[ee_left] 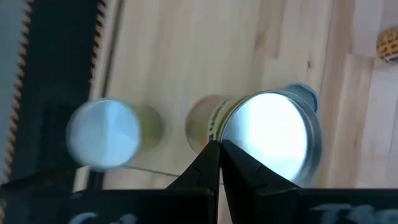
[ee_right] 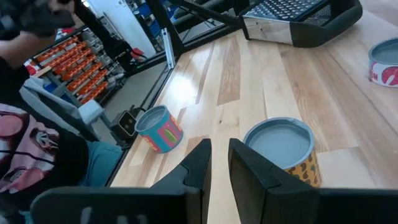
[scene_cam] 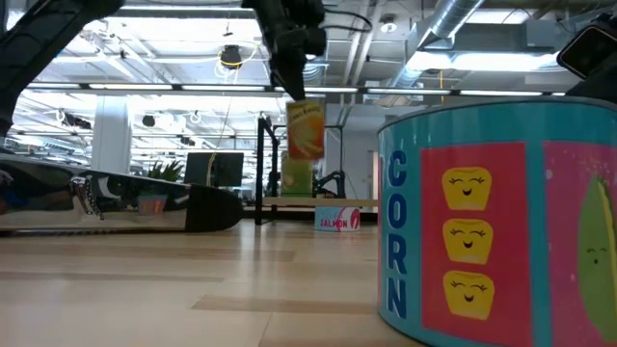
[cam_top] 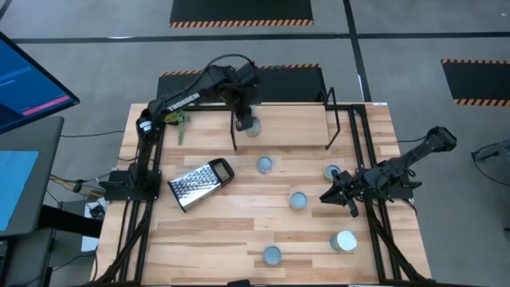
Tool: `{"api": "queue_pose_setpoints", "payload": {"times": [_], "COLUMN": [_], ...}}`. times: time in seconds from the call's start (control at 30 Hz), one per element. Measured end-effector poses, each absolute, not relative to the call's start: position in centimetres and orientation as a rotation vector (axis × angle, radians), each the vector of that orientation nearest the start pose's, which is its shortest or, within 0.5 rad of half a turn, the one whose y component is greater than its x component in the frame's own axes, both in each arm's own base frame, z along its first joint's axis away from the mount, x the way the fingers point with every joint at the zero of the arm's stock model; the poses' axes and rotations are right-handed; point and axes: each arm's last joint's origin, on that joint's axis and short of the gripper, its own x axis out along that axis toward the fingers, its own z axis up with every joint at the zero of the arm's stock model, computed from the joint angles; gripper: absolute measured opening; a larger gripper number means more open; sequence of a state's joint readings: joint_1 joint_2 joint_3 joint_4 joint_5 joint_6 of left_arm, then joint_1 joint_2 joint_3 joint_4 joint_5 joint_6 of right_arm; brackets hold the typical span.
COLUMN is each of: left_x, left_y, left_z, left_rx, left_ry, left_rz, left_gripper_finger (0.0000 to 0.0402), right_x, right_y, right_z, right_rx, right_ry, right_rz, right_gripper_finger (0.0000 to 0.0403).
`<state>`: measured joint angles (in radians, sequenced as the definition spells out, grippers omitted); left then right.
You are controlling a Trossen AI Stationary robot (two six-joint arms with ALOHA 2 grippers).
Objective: Pick and place cans onto a shelf
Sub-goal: Put the canned green beans on the shelf
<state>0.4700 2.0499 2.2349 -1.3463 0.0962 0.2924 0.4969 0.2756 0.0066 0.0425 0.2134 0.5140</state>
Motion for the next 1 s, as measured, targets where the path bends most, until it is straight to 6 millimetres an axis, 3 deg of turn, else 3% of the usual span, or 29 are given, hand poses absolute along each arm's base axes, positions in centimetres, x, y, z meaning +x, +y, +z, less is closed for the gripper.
{"api": "queue_pose_setpoints", "payload": {"times": [0.2, 0.43, 1.0], "left_x": [38.9, 39.6, 38.1], "left_y": [18.0, 18.7, 21.2], "left_z": [32.3, 29.9, 29.9], "left_rx": [-0.047, -0.036, -0.031], "left_ry": [1.22, 1.307, 1.363], "left_rz": [0.106, 0.14, 0.258], "left_gripper_finger": [0.0, 0.0, 0.0], "right_x": [10.1, 10.1, 10.1], "right_y": [4.8, 4.8, 4.8], "right_z": [14.6, 14.7, 14.6], "right_rx": [0.43, 0.431, 0.432], "right_ry": [0.28, 0.28, 0.28], "right_rz": [0.221, 0.222, 0.223], "right_gripper_finger": [0.0082, 0.0082, 0.0082]}}
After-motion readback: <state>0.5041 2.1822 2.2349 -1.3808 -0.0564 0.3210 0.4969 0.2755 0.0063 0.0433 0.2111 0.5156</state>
